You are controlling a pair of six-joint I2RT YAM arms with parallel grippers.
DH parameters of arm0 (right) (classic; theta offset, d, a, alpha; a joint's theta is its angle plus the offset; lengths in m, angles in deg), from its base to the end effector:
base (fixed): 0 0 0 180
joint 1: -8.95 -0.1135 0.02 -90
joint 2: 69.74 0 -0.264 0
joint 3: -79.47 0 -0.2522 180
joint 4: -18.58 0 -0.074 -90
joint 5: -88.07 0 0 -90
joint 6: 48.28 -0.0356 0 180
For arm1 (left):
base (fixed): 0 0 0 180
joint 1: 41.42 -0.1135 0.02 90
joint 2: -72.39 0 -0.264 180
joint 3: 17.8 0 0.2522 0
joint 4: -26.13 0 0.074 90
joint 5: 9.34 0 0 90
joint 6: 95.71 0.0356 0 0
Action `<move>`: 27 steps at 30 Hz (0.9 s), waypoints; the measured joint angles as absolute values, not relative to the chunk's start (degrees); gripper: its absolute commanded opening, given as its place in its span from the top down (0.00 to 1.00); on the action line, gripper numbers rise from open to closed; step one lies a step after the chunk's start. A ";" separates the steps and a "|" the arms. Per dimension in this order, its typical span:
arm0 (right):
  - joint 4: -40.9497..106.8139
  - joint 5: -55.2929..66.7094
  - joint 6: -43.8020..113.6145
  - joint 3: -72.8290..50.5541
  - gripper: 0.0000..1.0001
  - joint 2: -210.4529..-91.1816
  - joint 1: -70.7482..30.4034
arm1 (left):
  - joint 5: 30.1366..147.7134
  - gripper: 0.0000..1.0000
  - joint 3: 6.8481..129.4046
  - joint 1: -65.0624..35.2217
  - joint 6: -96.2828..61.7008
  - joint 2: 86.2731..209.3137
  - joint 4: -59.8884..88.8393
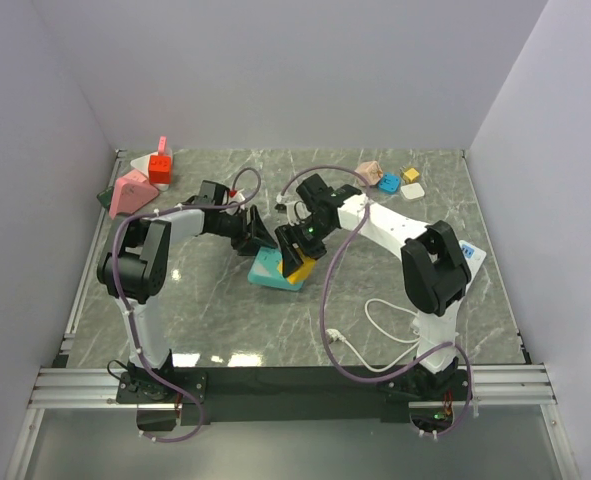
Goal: Pull the plug off the socket
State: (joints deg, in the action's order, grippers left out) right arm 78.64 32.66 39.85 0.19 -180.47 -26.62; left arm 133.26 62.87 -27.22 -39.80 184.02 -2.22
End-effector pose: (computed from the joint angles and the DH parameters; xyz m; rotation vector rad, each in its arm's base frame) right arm 0.3112 0.2474 0.2195 -0.9727 2.6751 0.9984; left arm 0.3638 -0.1212 0.1469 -0.1035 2.6684 -1.4904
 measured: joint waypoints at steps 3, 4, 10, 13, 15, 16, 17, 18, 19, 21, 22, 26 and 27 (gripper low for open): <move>79.56 32.18 39.39 0.38 1.00 -180.50 -26.68 | 133.18 0.43 63.07 -26.68 -38.88 184.04 -2.81; 79.93 32.00 39.15 0.56 1.00 -180.56 -26.68 | 133.13 0.43 63.16 -26.48 -38.29 184.04 -3.00; 81.02 29.09 37.03 2.39 1.00 -180.76 -26.88 | 134.09 0.41 62.94 -25.96 -36.28 184.04 -3.40; 80.61 26.14 36.25 3.81 1.00 -181.31 -26.90 | 137.26 0.37 62.70 -25.50 -35.78 184.04 -4.97; 80.63 24.33 36.09 4.69 1.00 -181.85 -26.90 | 138.31 0.36 62.70 -24.73 -35.38 184.04 -5.47; 81.11 23.78 35.98 4.73 1.00 -181.90 -26.90 | 138.64 0.37 62.70 -24.60 -35.32 184.11 -5.43; 81.37 23.30 35.85 4.73 1.00 -181.90 -26.90 | 138.97 0.38 62.72 -24.51 -35.27 184.24 -5.61; 81.53 22.91 35.76 4.75 1.00 -181.90 -26.92 | 139.16 0.43 62.85 -24.49 -35.14 184.42 -5.87; 81.59 22.58 35.70 4.75 1.00 -181.90 -27.03 | 139.21 0.47 63.18 -24.45 -34.97 184.74 -6.46; 81.88 22.10 35.61 4.82 1.00 -181.90 -27.05 | 139.01 0.75 63.44 -24.34 -35.10 185.07 -7.18; 82.53 21.86 35.57 4.82 1.00 -181.90 -27.12 | 139.29 0.86 63.70 -24.36 -35.88 185.11 -7.29; 82.97 21.42 35.17 4.65 1.00 -182.16 -27.36 | 140.19 0.99 64.88 -24.29 -36.43 185.16 -6.87; 82.99 21.47 35.15 4.65 1.00 -182.18 -27.32 | 140.15 0.99 64.88 -24.27 -36.41 185.16 -6.90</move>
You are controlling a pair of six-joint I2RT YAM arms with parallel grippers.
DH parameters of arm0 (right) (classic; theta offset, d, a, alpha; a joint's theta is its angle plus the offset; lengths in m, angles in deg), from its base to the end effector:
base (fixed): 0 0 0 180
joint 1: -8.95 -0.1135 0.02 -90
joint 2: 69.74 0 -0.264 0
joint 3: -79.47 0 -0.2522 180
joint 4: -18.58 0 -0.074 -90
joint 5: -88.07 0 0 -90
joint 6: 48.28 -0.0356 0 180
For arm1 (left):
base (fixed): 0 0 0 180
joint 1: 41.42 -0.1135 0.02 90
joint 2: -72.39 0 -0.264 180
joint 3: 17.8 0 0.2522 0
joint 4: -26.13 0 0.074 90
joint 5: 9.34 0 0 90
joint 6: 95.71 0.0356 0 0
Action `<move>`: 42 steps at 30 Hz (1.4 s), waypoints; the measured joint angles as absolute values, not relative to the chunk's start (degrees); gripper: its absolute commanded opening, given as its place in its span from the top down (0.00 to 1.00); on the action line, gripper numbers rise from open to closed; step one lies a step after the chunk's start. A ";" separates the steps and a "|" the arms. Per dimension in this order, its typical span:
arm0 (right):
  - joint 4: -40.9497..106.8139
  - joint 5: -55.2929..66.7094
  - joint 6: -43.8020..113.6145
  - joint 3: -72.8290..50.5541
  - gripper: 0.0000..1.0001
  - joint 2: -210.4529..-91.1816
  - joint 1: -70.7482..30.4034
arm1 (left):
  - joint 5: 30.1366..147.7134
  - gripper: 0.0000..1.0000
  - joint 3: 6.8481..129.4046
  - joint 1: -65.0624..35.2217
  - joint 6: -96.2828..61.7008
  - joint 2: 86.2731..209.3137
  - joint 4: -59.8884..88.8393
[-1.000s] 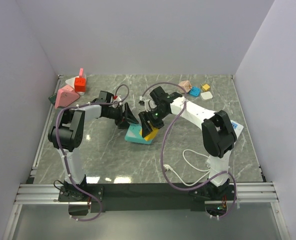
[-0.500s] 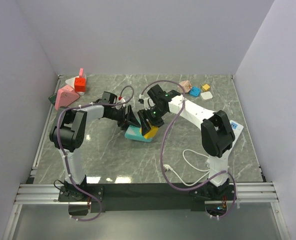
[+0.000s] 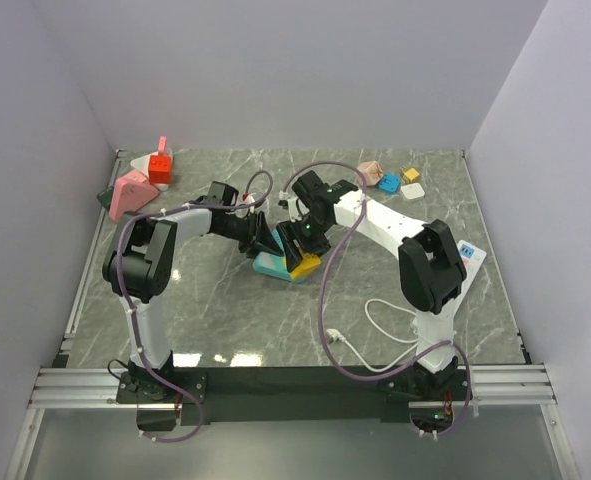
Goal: Pull the plug off the socket
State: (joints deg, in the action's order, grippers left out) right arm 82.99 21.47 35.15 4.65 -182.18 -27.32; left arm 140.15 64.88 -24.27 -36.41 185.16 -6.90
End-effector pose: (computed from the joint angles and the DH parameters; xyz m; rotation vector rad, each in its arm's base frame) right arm 0.3178 0.2507 0.2244 -0.8384 2.7832 0.7312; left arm 0.3560 -0.1420 0.1484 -0.0464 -2.6582 1.6312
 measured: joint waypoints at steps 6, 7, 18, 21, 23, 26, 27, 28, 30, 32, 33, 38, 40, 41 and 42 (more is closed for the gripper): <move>82.99 22.12 35.00 4.62 1.00 -182.20 -27.01 | 139.82 0.99 64.69 -24.23 -36.39 185.16 -7.11; 82.79 23.00 34.85 4.34 1.00 -182.16 -26.62 | 139.84 0.99 64.51 -24.25 -36.52 185.16 -6.90; 75.84 37.22 34.54 -3.11 1.00 -181.15 -20.02 | 140.78 0.99 59.55 -25.15 -43.32 185.03 0.49; 76.32 36.48 34.78 -2.17 1.00 -181.06 -20.04 | 140.67 0.99 60.31 -25.28 -43.25 185.03 -0.05; 78.68 34.56 35.33 0.38 1.00 -181.20 -20.52 | 141.04 0.99 61.34 -25.39 -43.23 185.03 -0.43; 83.34 28.48 35.92 6.42 1.00 -182.18 -22.90 | 141.72 0.99 63.37 -26.02 -42.03 185.03 -1.74; 84.83 26.40 36.16 8.58 1.00 -182.75 -23.84 | 142.05 0.99 63.77 -26.28 -41.50 185.03 -2.15; 85.85 24.70 36.27 10.33 1.00 -183.40 -24.72 | 142.33 0.99 63.94 -26.63 -40.96 185.01 -2.65; 86.53 22.91 36.29 11.73 1.00 -184.02 -25.87 | 142.77 0.99 63.97 -27.42 -39.95 184.96 -3.97; 86.97 22.21 36.25 11.77 1.00 -184.10 -26.42 | 142.75 0.99 63.81 -27.46 -39.32 184.96 -4.86; 87.41 22.08 36.25 11.77 1.00 -184.10 -26.51 | 142.79 0.99 63.72 -27.31 -39.25 184.96 -5.15; 88.69 21.05 36.22 11.84 1.00 -184.10 -26.95 | 142.57 0.99 63.70 -26.66 -39.16 184.96 -5.45; 89.39 20.02 36.18 12.32 1.00 -184.12 -27.58 | 142.53 0.99 63.77 -26.50 -39.03 184.98 -5.91; 89.83 19.24 36.11 12.73 1.00 -184.19 -27.99 | 142.53 0.99 63.99 -26.46 -39.01 184.98 -6.35; 90.12 18.49 36.07 13.10 1.00 -184.21 -28.37 | 142.46 0.99 64.31 -26.44 -38.88 184.98 -6.76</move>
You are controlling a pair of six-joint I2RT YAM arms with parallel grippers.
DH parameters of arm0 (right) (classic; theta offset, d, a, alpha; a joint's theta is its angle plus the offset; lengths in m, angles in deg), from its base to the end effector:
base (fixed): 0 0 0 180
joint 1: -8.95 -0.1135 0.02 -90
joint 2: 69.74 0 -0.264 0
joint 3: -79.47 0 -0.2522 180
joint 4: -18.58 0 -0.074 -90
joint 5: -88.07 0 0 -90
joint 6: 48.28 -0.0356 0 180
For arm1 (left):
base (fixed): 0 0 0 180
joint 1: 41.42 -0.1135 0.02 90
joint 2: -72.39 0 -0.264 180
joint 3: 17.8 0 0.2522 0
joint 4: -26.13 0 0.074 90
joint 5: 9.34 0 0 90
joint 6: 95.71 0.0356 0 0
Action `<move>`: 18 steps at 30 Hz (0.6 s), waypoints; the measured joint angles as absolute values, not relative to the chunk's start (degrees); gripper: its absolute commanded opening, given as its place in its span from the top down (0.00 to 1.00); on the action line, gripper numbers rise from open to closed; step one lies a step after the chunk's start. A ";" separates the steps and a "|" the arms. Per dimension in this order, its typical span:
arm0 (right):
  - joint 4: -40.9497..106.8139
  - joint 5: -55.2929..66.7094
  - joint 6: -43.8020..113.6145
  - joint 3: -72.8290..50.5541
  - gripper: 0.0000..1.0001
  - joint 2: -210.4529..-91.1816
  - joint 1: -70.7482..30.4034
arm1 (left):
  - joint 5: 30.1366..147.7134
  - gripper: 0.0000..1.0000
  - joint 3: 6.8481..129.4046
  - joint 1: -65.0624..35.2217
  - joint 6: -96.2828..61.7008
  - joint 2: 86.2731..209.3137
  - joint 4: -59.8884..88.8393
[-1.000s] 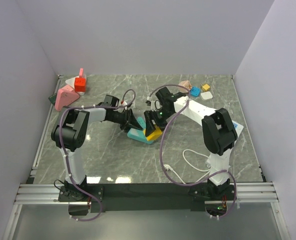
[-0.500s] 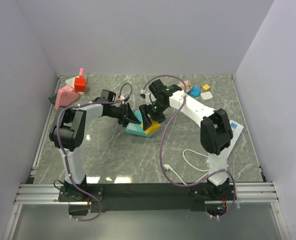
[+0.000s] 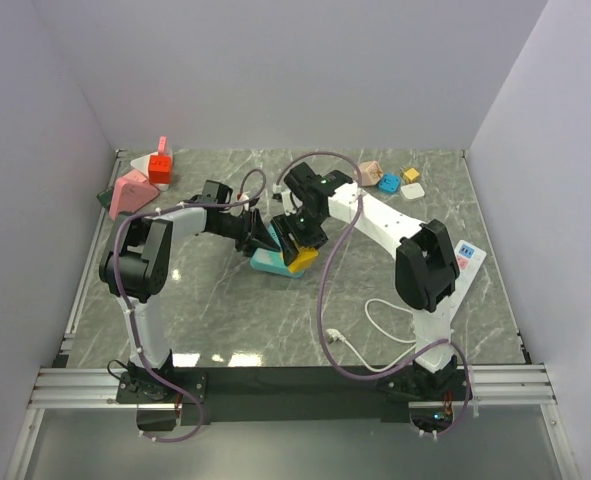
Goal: Pull the plug off the socket
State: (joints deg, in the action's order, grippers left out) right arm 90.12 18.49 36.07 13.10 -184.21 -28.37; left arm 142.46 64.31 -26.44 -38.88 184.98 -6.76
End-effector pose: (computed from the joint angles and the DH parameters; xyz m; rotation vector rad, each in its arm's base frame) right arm 0.3217 0.2609 0.2478 -0.8739 2.7828 0.6542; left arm 0.3585 -0.1284 0.1481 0.0471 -2.6102 1.6620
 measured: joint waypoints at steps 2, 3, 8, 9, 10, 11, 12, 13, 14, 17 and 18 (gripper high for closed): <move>90.73 16.59 36.01 13.89 1.00 -184.21 -29.22 | 142.35 0.99 64.95 -26.44 -38.73 184.98 -7.62; 90.95 15.76 35.87 14.26 1.00 -184.21 -29.55 | 142.29 0.99 65.23 -26.44 -38.49 184.98 -8.01; 91.10 13.82 35.35 14.57 1.00 -184.21 -30.05 | 141.59 0.99 66.04 -26.39 -37.83 184.98 -8.86; 91.12 13.75 35.35 14.57 1.00 -184.17 -30.05 | 141.59 0.99 66.04 -26.39 -37.83 184.98 -8.91; 91.14 13.79 35.35 14.57 1.00 -184.08 -30.05 | 141.59 0.99 66.04 -26.39 -37.85 184.98 -8.93; 91.14 13.84 35.33 14.57 1.00 -183.97 -30.05 | 141.68 0.99 66.04 -26.39 -37.85 184.98 -8.88; 91.03 14.06 35.26 14.37 1.00 -183.73 -29.90 | 141.81 1.00 66.04 -26.39 -37.87 184.98 -8.93; 90.71 14.86 35.20 13.80 1.00 -183.25 -29.61 | 141.90 0.99 66.04 -26.39 -37.85 184.98 -9.02; 90.12 16.15 34.91 12.84 1.00 -182.62 -29.04 | 142.31 0.99 66.06 -26.37 -37.90 184.98 -9.32; 87.34 22.21 33.58 8.34 1.00 -178.22 -24.65 | 137.87 0.99 65.84 -26.28 -35.54 185.25 -10.28; 86.40 24.24 33.10 7.07 1.00 -175.95 -22.07 | 136.04 1.00 65.63 -26.28 -34.73 185.73 -11.00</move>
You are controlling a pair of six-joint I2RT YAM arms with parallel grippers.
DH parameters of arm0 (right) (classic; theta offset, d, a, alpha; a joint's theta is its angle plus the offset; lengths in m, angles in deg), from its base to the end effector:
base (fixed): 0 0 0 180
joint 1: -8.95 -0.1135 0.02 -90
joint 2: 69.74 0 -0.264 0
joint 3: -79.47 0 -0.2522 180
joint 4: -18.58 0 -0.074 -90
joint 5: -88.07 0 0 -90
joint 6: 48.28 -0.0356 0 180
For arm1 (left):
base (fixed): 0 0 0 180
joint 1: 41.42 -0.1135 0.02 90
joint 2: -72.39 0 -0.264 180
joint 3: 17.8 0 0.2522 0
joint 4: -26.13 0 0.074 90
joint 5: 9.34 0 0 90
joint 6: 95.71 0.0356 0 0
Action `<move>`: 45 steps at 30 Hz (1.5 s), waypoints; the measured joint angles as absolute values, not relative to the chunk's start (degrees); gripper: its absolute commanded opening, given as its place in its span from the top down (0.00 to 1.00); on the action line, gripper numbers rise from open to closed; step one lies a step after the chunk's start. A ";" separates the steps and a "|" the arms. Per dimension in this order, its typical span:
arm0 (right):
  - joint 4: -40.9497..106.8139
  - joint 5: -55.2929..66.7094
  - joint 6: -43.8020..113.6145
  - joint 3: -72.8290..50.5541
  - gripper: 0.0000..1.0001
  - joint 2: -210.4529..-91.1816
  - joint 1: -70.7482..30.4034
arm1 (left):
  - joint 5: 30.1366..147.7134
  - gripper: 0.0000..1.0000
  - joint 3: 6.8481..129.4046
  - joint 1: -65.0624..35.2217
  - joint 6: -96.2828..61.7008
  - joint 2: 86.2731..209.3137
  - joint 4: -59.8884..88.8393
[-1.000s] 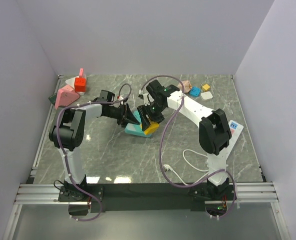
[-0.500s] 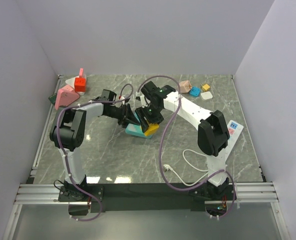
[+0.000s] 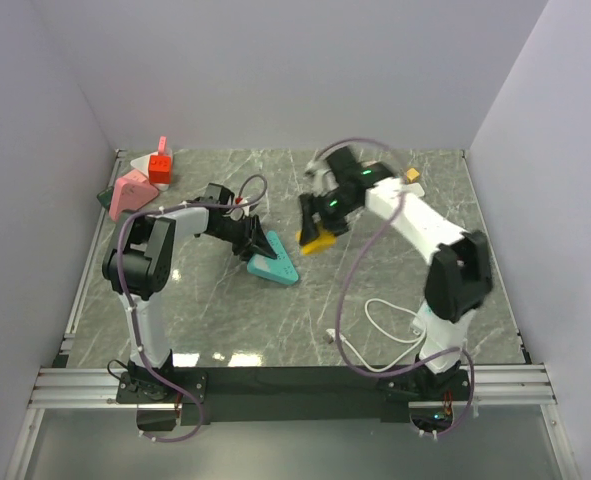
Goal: Pull the plug off the socket
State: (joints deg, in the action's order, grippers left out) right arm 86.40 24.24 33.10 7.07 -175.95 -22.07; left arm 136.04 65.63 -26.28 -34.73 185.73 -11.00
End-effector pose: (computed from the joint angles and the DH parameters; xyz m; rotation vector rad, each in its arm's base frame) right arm 0.3246 0.2135 0.2760 -0.6768 2.7194 0.8101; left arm 0.3591 -0.1275 0.1434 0.0408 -2.7276 1.5262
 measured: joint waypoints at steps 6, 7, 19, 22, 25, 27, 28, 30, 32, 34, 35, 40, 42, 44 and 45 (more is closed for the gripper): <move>81.09 30.58 31.81 5.96 1.00 -165.15 -8.02 | 134.77 0.99 65.36 -26.57 -33.63 186.80 -14.06; 81.11 30.67 31.77 6.52 1.00 -164.72 -7.49 | 134.77 0.99 65.36 -26.59 -33.63 186.80 -14.20; 65.92 21.75 12.57 -8.71 1.00 -167.67 7.92 | 134.49 0.99 64.21 -26.61 -34.40 185.64 -12.60; 61.59 19.59 8.33 -11.97 1.00 -170.38 13.38 | 133.15 0.99 63.99 -26.61 -34.46 184.52 -12.05; 57.79 18.60 6.00 -12.27 1.00 -172.82 13.75 | 131.23 0.99 64.01 -26.68 -34.46 183.30 -11.83; 54.75 18.27 4.36 -12.23 1.00 -174.40 13.69 | 129.66 0.99 64.14 -26.72 -34.46 182.43 -11.90; 53.40 18.21 3.46 -12.23 1.00 -175.25 13.69 | 128.74 0.99 64.29 -26.72 -34.44 181.97 -11.88; 50.93 17.92 1.60 -12.23 1.00 -177.37 14.01 | 126.97 0.99 64.73 -26.72 -34.44 181.25 -11.83; 49.07 17.49 -0.23 -11.70 1.00 -180.15 14.65 | 125.04 0.99 65.36 -26.76 -34.44 180.59 -11.59; 47.93 17.16 -1.74 -10.20 0.95 -183.53 15.33 | 123.62 0.99 66.02 -26.81 -34.51 180.26 -11.03; 47.56 17.09 -2.38 -9.12 0.91 -185.31 15.52 | 122.99 0.99 66.39 -26.87 -34.53 180.13 -10.87; 45.18 17.60 -5.00 -3.00 0.36 -190.22 16.11 | 120.72 0.99 68.42 -27.14 -35.14 180.00 -10.17; 44.78 17.60 -5.63 -0.56 0.23 -191.82 16.11 | 120.06 0.99 68.99 -27.27 -35.40 180.00 -9.71; 44.67 17.60 -6.35 1.67 0.09 -193.15 16.13 | 119.73 0.99 69.25 -27.31 -35.62 180.00 -9.15; 44.67 17.75 -6.62 2.59 0.08 -193.70 16.13 | 119.62 0.99 69.32 -27.33 -35.97 180.00 -8.88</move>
State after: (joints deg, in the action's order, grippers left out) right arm 44.67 17.75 -6.62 2.59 -193.70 16.13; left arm 119.62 69.32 -27.33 -35.97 180.00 -8.88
